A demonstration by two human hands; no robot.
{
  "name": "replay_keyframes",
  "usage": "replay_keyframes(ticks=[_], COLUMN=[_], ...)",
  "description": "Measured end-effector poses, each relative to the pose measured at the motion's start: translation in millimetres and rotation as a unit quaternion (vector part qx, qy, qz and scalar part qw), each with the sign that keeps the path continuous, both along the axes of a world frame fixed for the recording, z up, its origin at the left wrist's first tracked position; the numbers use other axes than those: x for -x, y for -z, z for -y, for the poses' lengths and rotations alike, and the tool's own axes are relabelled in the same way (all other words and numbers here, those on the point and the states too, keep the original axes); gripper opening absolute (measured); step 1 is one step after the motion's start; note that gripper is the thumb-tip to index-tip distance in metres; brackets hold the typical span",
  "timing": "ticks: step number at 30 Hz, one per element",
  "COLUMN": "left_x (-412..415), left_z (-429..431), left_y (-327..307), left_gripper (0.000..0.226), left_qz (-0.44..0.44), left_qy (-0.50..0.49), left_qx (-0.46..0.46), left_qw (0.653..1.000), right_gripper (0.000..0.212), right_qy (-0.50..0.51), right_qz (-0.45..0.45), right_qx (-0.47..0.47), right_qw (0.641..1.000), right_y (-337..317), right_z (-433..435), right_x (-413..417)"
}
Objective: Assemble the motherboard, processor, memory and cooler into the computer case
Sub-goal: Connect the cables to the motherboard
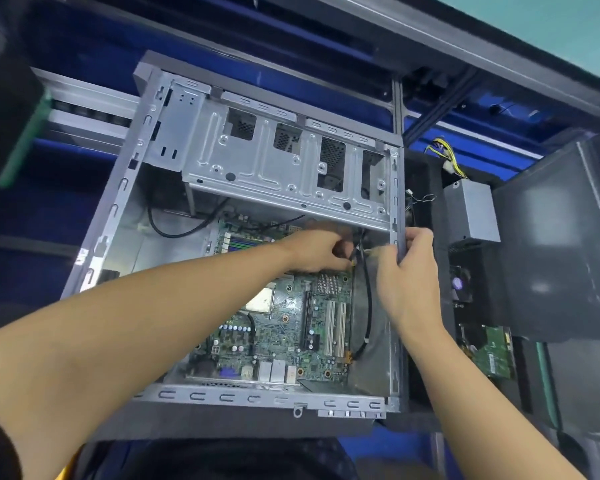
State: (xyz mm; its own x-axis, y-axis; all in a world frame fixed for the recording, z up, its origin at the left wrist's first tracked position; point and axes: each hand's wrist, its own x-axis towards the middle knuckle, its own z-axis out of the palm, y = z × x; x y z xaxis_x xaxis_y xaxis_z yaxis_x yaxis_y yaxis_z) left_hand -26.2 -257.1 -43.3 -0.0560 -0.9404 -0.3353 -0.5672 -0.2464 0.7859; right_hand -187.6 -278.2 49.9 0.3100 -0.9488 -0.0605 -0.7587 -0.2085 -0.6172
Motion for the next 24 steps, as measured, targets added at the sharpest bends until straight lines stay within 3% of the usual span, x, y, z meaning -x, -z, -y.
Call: replay_keyframes(ticks=[8,16,24], left_x=[-2,-18,1], left_z=[0,-9,-2], left_y=[4,-3,0], left_gripper=[0.019,0.011,0.016], left_qz=[-0.001,0.003,0.070], left_qy=[0.035,0.091,0.042], left_qx=[0.029,-0.005,0.019], left_qw=[0.999,0.996,0.996], right_gripper=[0.012,0.012,0.011], right_qy=[0.004,0.002,0.007], right_qz=[0.016,0.017,0.010], right_qx=[-0.014,-0.018,-0.014], right_qw=[1.000,1.000,1.000], right_y=[-1,-1,-3], right_z=[0,0,-2], right_x=[0,0,-1])
